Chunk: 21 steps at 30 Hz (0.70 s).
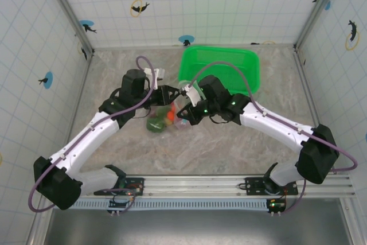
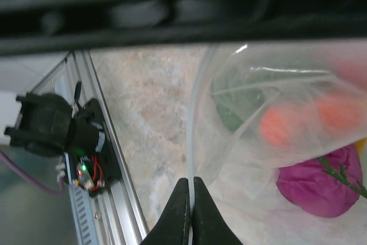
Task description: Place the food in the zip-top bag and seal the zipper
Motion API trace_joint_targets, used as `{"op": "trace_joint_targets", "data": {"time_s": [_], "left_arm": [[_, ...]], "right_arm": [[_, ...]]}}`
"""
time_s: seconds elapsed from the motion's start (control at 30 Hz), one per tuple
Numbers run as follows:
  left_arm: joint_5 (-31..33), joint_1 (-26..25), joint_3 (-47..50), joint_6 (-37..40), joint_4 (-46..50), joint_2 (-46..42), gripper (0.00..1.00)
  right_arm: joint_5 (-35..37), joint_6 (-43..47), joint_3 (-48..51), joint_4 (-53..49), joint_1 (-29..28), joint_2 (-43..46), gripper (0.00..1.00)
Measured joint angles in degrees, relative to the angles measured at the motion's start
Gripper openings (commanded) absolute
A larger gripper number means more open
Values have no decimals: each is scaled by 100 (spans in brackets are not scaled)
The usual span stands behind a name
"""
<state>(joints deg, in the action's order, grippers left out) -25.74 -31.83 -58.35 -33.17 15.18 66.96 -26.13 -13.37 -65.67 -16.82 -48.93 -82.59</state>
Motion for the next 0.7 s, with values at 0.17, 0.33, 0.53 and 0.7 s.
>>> {"op": "trace_joint_targets", "data": {"time_s": [0.17,0.33,0.53,0.7], "left_arm": [[463,0,-103,221,101,-404,66],[962,-17,-28,835,144,-1235,57],[1755,-501,911,2350,35,-1934,52],[2103,-881,1580,3829,-103,-2035,56]], "right_arm": [[-55,-1132,20,776,275,7,1],[57,-2527,92,1364,468,68,1],[216,-3799,92,1578,595,70,2],[245,-4389,92,1606,667,70,2]]}}
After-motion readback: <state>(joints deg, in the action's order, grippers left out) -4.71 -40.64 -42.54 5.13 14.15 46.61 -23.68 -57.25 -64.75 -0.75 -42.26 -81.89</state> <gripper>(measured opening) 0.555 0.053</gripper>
